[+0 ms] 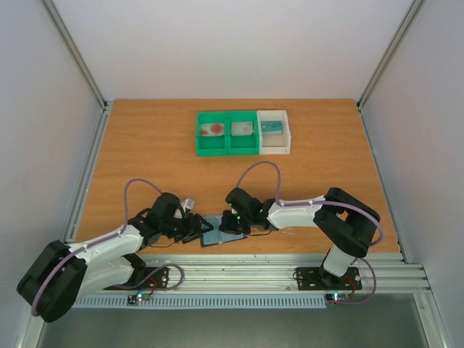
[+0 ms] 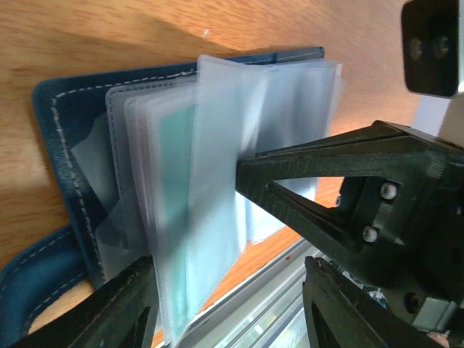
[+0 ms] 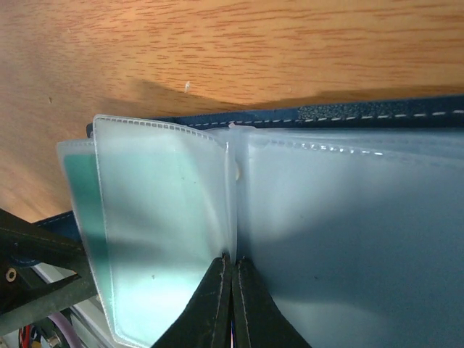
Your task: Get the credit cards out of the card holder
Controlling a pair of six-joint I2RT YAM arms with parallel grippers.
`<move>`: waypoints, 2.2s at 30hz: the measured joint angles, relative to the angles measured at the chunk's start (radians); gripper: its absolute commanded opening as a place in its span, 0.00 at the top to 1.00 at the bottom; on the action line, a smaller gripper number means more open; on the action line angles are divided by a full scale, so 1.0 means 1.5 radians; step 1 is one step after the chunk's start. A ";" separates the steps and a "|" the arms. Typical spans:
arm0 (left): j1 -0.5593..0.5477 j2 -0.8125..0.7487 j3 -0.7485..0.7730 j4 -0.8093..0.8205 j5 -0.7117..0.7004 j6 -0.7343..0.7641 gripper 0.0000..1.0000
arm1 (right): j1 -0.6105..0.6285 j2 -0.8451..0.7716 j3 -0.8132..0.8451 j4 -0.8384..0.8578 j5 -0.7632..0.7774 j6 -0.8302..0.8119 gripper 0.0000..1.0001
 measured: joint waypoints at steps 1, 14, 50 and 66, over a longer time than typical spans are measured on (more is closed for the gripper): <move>0.000 0.001 0.000 0.005 0.003 -0.001 0.43 | 0.000 -0.002 -0.003 0.003 0.001 0.001 0.98; 0.000 -0.120 0.009 -0.073 -0.040 -0.003 0.34 | 0.000 -0.003 -0.013 0.024 0.001 0.013 0.98; 0.000 0.095 0.016 0.124 0.017 -0.014 0.44 | 0.000 -0.078 -0.049 0.038 0.015 0.011 0.82; -0.030 0.230 0.040 0.286 0.074 -0.077 0.50 | 0.000 -0.284 -0.092 -0.118 0.157 -0.024 0.77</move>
